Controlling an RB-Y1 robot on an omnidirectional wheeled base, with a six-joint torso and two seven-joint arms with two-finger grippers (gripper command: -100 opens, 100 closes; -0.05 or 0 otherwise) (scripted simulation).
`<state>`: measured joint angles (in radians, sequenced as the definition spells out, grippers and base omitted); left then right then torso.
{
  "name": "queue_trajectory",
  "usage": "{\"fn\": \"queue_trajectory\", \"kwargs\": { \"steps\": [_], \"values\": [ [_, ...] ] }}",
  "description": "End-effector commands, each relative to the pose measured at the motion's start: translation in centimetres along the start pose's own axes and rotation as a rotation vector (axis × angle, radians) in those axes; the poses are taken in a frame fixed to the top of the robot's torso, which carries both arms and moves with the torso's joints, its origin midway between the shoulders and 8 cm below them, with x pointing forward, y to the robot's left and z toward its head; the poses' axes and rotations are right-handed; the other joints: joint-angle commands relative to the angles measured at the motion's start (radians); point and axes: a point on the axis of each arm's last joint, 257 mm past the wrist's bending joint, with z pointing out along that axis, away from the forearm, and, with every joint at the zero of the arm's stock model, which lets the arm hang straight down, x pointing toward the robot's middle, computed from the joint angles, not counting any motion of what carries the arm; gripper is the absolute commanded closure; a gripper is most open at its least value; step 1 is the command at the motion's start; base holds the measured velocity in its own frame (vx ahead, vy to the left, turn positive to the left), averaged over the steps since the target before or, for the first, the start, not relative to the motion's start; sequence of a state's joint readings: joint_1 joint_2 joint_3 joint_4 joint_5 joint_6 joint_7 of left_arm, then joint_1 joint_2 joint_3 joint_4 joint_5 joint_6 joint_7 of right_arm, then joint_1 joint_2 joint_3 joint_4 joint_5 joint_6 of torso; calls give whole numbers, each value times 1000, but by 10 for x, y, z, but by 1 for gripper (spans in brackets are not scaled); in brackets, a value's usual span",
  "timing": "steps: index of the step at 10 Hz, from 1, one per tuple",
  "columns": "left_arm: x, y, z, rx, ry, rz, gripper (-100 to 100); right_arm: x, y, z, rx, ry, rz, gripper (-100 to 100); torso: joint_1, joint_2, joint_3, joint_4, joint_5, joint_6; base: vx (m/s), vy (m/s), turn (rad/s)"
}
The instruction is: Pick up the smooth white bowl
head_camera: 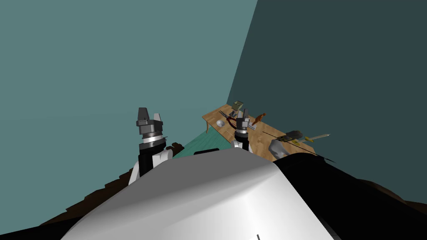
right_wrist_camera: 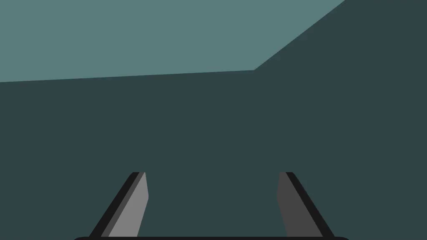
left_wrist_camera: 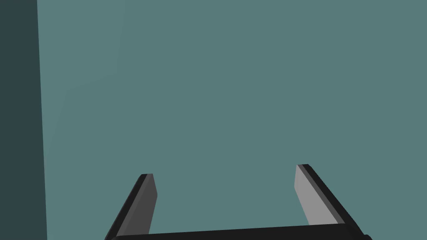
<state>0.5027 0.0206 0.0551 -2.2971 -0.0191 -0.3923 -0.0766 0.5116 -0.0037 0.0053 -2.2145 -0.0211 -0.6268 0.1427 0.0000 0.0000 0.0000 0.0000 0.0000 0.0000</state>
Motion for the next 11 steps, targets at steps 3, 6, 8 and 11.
{"fn": "queue_trajectory", "kwargs": {
  "steps": [3, 6, 8, 11],
  "values": [
    [0, 0, 0, 0, 0, 0, 0, 25, -7, -1, -4, 121, -85, -100, 0, 0, 0, 0, 0, 0, 2, 1, -9],
    [0, 0, 0, 0, 0, 0, 0, 47, -15, -4, -13, 222, -168, -100, 0, 0, 0, 0, 0, 0, 2, 1, -5],
    [0, 0, 0, 0, 0, 0, 0, 59, -20, -7, -20, 278, -218, -100, 0, -1, 0, 0, 0, 0, 6, 4, -14],
    [0, 0, 0, 0, 0, 0, 0, 85, -32, -15, -43, 400, -332, -100, 0, -1, -1, 0, 0, 0, 9, 5, -13]
  ]
}}
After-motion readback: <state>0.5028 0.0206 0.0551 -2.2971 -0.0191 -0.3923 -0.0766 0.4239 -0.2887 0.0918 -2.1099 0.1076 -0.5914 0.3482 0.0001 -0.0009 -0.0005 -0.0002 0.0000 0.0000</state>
